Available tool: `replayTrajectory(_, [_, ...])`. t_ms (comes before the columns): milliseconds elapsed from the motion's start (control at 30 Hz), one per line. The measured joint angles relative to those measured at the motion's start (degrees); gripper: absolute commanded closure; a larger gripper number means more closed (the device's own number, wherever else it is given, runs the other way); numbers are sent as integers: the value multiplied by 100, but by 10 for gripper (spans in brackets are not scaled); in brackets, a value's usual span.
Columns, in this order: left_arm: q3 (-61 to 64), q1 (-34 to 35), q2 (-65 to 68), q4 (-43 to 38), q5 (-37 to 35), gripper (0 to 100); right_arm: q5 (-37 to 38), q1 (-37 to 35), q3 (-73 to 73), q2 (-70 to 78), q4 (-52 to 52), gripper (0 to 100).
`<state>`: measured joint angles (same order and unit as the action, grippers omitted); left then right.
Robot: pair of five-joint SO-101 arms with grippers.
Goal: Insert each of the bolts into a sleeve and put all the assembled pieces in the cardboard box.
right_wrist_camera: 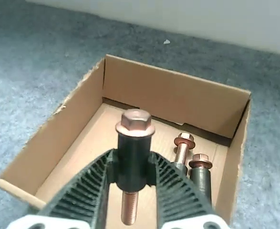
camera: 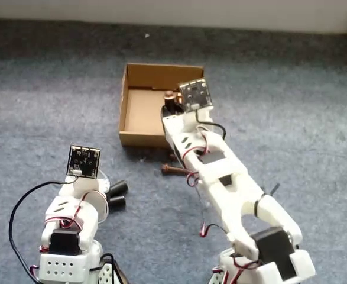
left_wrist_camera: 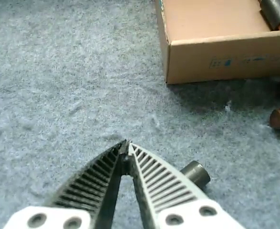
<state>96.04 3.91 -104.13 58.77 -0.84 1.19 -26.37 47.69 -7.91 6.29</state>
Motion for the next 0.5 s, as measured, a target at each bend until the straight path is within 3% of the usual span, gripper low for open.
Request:
replayTrajectory(267, [0,0,0,0,0,993,0,-79,-1090,1793,9,995])
replayTrajectory(500, [0,0,0,0,0,993,-9,-211,-1574,2286,-308,995])
